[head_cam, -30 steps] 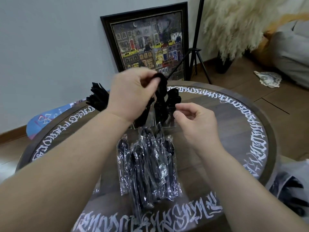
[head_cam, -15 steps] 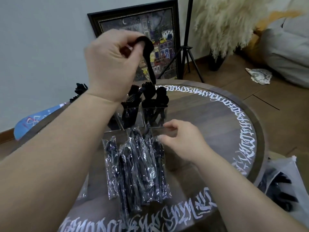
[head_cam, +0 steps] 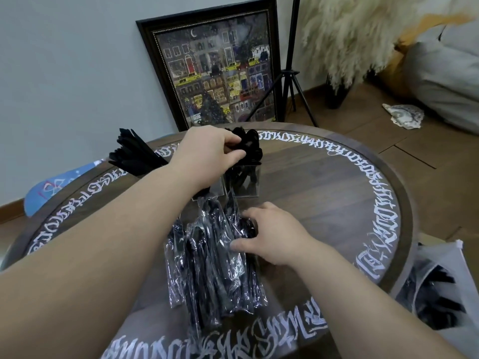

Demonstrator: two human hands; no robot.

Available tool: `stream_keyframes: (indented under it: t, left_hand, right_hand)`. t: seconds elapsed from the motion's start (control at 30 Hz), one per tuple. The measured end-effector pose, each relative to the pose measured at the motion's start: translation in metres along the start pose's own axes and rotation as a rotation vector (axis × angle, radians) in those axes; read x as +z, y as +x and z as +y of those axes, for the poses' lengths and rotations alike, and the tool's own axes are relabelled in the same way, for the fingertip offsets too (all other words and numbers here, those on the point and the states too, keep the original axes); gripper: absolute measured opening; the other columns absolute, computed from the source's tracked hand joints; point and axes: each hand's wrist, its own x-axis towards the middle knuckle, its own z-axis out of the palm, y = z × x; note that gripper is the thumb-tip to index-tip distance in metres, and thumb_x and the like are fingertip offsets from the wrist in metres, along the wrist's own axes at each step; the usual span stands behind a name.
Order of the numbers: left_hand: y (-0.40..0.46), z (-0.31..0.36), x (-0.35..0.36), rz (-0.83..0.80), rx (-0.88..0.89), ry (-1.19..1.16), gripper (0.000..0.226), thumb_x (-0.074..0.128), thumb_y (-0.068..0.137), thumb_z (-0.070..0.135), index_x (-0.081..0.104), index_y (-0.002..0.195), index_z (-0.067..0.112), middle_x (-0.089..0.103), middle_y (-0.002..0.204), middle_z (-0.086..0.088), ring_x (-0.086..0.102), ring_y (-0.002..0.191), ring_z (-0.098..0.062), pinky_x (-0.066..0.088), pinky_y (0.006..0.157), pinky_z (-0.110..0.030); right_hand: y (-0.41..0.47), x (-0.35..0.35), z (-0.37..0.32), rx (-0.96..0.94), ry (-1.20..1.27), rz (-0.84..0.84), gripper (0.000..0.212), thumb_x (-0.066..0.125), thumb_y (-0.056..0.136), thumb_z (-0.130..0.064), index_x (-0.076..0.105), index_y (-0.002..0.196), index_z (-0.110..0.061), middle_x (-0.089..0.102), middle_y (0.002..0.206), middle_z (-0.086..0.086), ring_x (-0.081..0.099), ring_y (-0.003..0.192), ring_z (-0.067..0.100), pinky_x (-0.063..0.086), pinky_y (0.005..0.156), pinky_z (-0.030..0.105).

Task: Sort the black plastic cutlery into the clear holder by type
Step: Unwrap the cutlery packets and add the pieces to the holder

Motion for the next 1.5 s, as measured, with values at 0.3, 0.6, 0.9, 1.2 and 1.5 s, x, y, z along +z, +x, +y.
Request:
stream_keyframes:
  t: [0.3,0.6,0.9,1.2,1.5]
  left_hand:
    - [-0.015,-0.011,0.003,0.181,0.089,0.064,0.024,0.055,0.094,0.029,0.069,0.114,0.025,0.066,0.116,0.006,0.053,0.109,-0.021,0.041,0.091,-0.032]
    - [-0.101,-0.029,0.016,0.149,-0.119,0.017,0.021,0.061,0.089,0.035,0.070,0.106,0.027,0.067,0.109,0.008,0.056,0.102,-0.017,0.041,0.083,-0.028]
    - [-0.143,-0.021,0.049,-0.316,-0.228,0.149,0.070,0.051,0.082,0.068,0.028,0.144,0.046,0.019,0.156,0.015,0.008,0.142,-0.017,0.021,0.111,-0.047]
    - [-0.150,-0.026,0.059,-0.324,-0.187,0.074,0.072,0.054,0.081,0.066,0.028,0.144,0.045,0.020,0.156,0.013,0.010,0.143,-0.019,0.025,0.112,-0.054]
    - [-0.146,-0.017,0.040,0.000,-0.194,-0.110,0.043,0.053,0.087,0.056,0.059,0.125,0.037,0.048,0.137,0.016,0.032,0.132,-0.012,0.027,0.108,-0.034]
  right_hand:
    - [0.005,-0.002,-0.002,-0.008,-0.023,0.137,0.021,0.061,0.087,-0.031,0.070,0.106,-0.025,0.062,0.108,0.000,0.057,0.102,0.020,0.044,0.084,0.026]
    - [-0.003,0.006,-0.007,0.067,-0.006,0.005,0.035,0.066,0.082,-0.047,0.066,0.072,-0.014,0.068,0.071,0.002,0.061,0.070,0.018,0.044,0.060,0.026]
    - [-0.014,0.009,-0.014,0.097,0.113,0.031,0.037,0.057,0.089,-0.041,0.066,0.068,-0.012,0.063,0.065,0.003,0.058,0.067,0.020,0.046,0.063,0.029]
    - [-0.032,0.005,0.003,0.213,0.510,0.176,0.025,0.065,0.086,-0.018,0.062,0.061,-0.016,0.058,0.056,-0.002,0.053,0.059,0.020,0.049,0.064,0.038]
    - [-0.047,-0.007,-0.011,0.072,0.786,0.222,0.019,0.060,0.086,-0.003,0.067,0.072,-0.013,0.063,0.063,0.005,0.053,0.058,0.015,0.039,0.053,0.026]
